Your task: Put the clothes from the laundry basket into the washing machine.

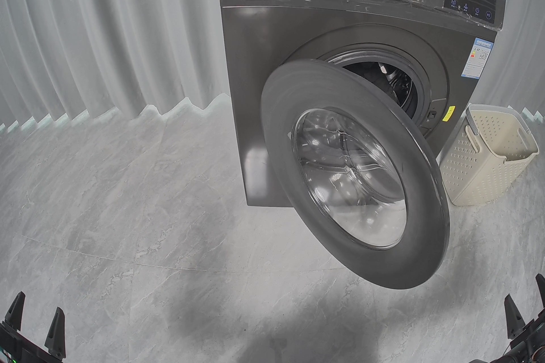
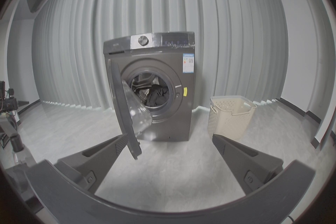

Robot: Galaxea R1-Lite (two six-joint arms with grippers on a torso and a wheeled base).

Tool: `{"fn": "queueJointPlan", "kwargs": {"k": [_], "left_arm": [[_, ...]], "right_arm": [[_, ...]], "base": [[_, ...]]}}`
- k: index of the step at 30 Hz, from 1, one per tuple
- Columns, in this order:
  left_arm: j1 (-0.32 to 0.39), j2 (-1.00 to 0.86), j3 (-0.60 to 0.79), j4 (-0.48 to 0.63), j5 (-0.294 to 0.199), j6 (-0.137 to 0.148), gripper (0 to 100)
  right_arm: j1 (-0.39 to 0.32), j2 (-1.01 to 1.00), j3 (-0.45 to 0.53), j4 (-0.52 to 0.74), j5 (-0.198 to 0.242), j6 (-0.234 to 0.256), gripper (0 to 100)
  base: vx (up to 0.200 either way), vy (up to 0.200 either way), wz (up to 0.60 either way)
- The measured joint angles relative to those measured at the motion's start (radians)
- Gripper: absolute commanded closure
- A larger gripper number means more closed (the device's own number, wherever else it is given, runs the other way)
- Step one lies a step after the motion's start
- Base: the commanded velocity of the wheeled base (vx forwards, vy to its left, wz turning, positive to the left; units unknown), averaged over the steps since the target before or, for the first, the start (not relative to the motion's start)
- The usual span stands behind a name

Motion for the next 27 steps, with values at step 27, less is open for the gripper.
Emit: {"fn": "queueJointPlan", "kwargs": {"k": [27], "left_arm": [[-0.001, 0.002, 0.0, 0.006, -0.022, 0.031, 0]], "right_arm": [[0.169, 0.584, -0.216, -0.184, 0.275, -0.049, 0]], "base": [[0.0, 0.0, 0.0]]}}
